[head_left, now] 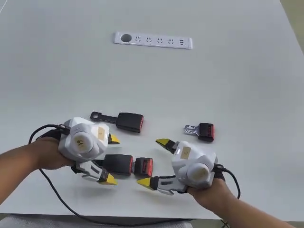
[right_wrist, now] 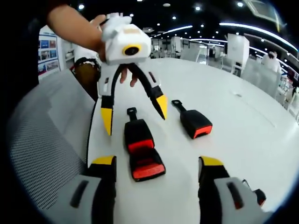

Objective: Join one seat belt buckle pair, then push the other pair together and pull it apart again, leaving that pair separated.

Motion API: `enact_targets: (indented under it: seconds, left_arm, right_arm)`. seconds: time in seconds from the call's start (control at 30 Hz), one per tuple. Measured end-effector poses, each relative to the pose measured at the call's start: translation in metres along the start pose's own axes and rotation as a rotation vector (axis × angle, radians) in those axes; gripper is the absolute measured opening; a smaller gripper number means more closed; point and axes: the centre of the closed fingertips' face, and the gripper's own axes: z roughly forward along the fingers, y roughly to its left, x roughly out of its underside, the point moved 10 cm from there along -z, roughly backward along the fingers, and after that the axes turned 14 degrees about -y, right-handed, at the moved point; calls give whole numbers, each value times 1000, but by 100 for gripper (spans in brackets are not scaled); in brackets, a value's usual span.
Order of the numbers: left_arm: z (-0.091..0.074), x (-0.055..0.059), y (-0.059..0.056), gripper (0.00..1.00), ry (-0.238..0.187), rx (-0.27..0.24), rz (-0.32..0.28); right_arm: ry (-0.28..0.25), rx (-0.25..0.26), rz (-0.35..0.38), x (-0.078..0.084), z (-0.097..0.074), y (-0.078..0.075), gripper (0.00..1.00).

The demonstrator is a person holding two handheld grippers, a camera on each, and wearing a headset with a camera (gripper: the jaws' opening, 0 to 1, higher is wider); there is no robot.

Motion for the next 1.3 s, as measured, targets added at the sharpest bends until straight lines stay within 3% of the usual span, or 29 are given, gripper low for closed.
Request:
enact_targets:
  seconds: [0.17,0.2,0.27,0.33,0.47,0.77,1.0,1.3]
  left_arm:
    - [-9,-4,5,79,13,-42,56]
    - [-11,-5,8,80,7,-57,66]
    - [-14,-8,13,81,-7,-73,59]
    - [-16,-12,16,82,-13,-86,58]
    - [-19,-14,30,87,-20,-110,75]
    - [-20,-19,68,86,-16,-147,90]
    - [-8,-20,86,86,-19,-141,71]
    - [15,-8,100,82,16,-107,69]
  right_arm:
    - [1,22,-3,0,-10,-15,75]
    - [14,16,-30,1,-13,-20,75]
    - [47,0,-63,2,-19,-30,75]
    - [40,8,-51,2,-27,-44,75]
    - [38,39,-35,2,-40,-69,75]
    - [54,83,50,16,-75,-121,72]
    - [97,45,72,29,-88,-141,72]
    - [151,-13,88,44,-92,-156,69]
